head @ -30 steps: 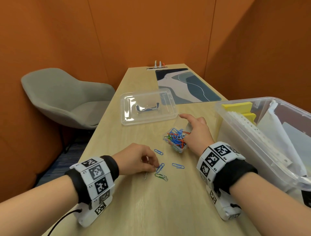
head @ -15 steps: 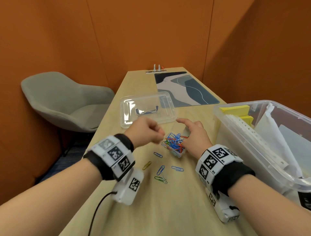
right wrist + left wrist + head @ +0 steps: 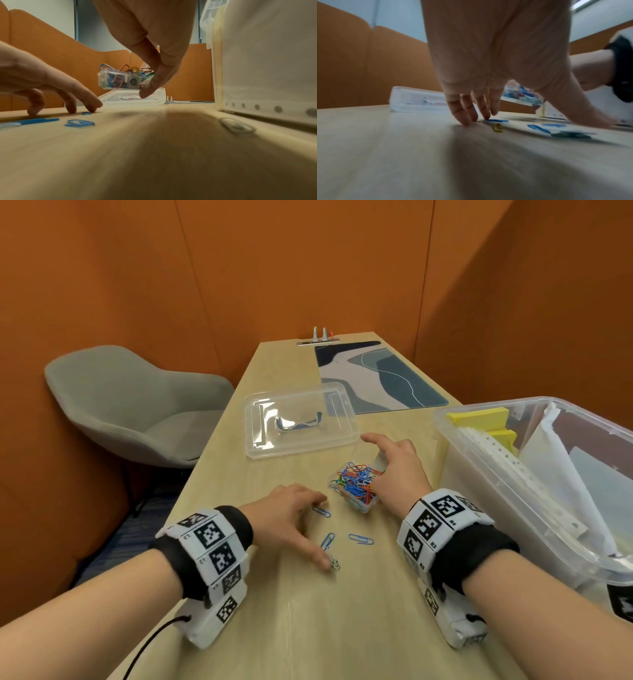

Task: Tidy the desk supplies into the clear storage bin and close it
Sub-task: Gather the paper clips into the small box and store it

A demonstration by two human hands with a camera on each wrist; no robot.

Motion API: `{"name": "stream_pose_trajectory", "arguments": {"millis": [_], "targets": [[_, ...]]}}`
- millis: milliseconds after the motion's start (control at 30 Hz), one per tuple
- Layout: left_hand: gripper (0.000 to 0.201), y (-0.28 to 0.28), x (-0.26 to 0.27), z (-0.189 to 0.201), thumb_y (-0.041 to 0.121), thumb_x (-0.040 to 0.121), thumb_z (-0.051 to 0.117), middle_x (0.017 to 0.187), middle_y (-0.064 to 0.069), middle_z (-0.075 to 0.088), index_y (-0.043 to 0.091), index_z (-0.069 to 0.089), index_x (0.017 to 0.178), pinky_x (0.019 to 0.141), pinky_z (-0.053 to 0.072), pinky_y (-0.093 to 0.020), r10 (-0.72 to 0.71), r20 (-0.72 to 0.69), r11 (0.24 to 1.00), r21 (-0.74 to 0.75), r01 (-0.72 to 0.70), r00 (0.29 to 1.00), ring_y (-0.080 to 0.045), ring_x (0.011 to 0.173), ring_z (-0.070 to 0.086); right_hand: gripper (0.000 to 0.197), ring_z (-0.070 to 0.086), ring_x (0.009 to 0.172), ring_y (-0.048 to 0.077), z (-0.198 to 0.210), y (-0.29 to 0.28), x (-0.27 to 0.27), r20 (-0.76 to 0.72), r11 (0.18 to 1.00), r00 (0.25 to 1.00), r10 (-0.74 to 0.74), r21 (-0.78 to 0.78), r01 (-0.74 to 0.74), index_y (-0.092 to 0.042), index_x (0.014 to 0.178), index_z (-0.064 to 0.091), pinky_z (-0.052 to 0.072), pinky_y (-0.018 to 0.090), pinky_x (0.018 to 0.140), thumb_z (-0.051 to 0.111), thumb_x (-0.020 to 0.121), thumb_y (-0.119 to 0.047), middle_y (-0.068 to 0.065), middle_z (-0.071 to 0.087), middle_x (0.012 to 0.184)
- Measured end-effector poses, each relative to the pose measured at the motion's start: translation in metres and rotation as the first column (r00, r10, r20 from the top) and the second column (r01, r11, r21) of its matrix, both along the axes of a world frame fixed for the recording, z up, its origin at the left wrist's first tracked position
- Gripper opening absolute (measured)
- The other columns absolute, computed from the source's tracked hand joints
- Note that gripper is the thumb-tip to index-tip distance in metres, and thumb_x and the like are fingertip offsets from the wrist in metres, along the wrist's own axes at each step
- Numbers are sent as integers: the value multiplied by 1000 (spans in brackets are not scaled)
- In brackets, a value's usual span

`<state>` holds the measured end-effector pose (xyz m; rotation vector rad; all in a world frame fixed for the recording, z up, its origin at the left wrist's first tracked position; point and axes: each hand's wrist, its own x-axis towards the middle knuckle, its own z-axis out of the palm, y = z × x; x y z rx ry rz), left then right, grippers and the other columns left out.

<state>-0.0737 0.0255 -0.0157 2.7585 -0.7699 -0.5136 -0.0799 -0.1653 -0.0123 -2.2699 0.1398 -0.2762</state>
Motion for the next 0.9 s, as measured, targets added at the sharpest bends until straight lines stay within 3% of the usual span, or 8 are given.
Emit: {"name": "stream_pose_trajectory", "arguments": {"millis": [133,267,400,500,567,667,733,900], "targets": [[62,-14,-4,-5,38,63,83,115,4,52,26,60,119,90,43,-17,-33,18,990,-134,35,999,-10,101,52,70,44,88,15,1,-1,-2,0,1000,1000,-29,8,29,-33,134,45,51,30,86,44,82,14,7,38,123],[25,-17,-6,-3,20,74,76,97,-1,67,19,73,99,78,48,-19,-36,-10,976,-216,33,999,-8,78,56,71,44,87,15,1,-3,-1,1,998,998,-55,5,55,-32,136,44,51,31,86,43,83,15,8,38,123],[15,-14,-4,-3,10,75,71,77,3,69,14,75,89,65,45,-7,-17,0,972,-235,16,1000,-1,63,57,71,45,87,15,1,-5,-2,-5,999,999,-51,4,51,-33,135,44,50,28,83,44,83,15,5,36,116],[10,-10,-1,3,8,73,72,70,5,67,15,75,81,63,45,-8,16,-13,968,-249,-19,1000,-1,60,56,70,44,89,15,1,-4,-2,-1,1000,1000,-23,13,23,-33,134,45,50,27,81,44,82,15,2,34,110],[11,-7,2,16,6,73,74,64,5,66,17,73,73,61,47,-11,70,-66,922,-377,-89,995,-2,56,56,70,44,89,14,1,-3,-2,-2,1000,1000,-5,8,5,-33,134,45,48,25,78,44,82,15,4,37,115],[9,-14,10,47,2,76,72,55,7,64,10,71,75,59,52,-13,106,-162,751,-633,-186,981,-1,52,59,69,42,91,12,1,-2,-2,-3,999,999,38,6,-38,-34,134,45,44,21,76,45,82,13,3,36,112],[8,-24,16,62,2,77,71,60,5,66,10,71,79,60,52,-12,114,-110,705,-692,-158,987,0,53,60,71,40,93,12,2,0,-3,-11,997,997,74,1,-74,-34,134,45,40,19,78,46,82,13,0,34,107],[13,-41,21,51,21,79,72,92,-4,70,17,74,91,66,46,-13,123,188,905,-425,-32,974,-5,75,59,68,40,96,11,4,1,-6,12,990,990,139,27,-139,-35,132,47,40,19,80,53,81,9,-1,35,105]]}}
